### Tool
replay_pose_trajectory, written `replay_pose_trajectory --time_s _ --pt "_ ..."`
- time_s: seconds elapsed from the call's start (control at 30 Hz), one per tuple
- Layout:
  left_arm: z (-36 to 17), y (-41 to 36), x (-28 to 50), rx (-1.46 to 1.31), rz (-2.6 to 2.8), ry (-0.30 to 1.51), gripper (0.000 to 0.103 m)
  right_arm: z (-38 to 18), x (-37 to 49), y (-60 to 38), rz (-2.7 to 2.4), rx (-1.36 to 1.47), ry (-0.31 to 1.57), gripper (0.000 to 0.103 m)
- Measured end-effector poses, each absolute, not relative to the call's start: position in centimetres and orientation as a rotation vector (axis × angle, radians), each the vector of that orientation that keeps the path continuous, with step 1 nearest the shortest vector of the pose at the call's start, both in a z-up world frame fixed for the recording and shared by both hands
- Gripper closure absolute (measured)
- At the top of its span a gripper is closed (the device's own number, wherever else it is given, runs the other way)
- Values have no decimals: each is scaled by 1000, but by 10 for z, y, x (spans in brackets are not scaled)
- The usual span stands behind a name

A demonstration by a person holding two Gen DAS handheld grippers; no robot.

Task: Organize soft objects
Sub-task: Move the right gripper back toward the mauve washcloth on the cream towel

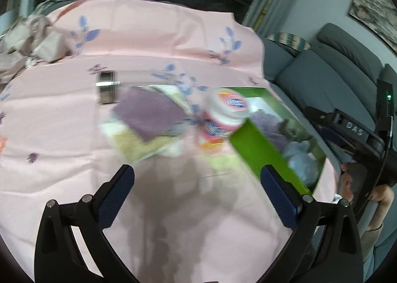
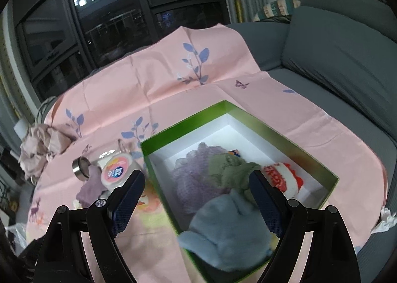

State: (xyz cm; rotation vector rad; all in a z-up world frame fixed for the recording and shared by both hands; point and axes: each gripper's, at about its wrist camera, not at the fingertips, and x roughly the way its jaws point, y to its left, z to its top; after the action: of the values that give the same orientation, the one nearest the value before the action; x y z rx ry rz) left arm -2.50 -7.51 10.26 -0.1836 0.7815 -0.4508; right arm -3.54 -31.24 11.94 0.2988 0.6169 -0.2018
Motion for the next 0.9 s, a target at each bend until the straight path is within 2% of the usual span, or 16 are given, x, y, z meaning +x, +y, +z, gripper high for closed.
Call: replay_pose_trajectory --time_s 0.4,0.67,0.9 --pt "63 6 -16 -285 -248 823 2 108 -19 -227 -36 180 674 16" --pt "78 25 -24 -316 -206 754 2 88 -9 -179 101 220 738 16" --pt "76 26 -22 -287 -172 776 2 71 -6 -156 109 218 774 16"
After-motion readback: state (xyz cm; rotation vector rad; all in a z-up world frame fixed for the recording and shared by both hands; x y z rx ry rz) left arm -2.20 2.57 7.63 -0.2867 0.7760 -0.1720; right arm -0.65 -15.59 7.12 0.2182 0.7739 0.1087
